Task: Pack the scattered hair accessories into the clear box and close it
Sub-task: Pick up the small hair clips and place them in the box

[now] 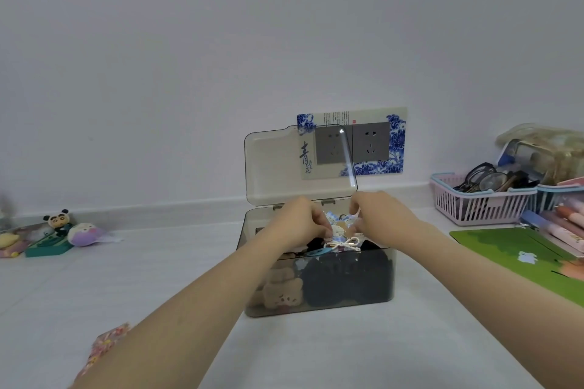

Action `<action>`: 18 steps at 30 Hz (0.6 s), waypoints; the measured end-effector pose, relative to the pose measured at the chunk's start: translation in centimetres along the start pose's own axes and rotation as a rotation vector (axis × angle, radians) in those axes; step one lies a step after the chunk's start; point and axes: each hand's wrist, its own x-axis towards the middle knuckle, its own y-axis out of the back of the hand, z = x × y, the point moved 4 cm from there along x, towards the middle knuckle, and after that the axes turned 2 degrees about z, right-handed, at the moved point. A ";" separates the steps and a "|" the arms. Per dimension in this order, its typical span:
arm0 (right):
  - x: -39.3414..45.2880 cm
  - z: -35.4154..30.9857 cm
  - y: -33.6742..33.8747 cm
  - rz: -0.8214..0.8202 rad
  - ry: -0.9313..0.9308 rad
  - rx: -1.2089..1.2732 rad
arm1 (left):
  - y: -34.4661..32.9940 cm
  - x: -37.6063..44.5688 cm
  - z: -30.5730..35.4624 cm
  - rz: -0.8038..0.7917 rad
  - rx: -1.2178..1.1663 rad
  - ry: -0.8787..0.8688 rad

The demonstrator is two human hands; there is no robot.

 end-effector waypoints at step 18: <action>-1.0 -0.8 0.4 -0.237 0.171 0.156 | 1.0 -2.6 0.2 0.109 0.000 -0.021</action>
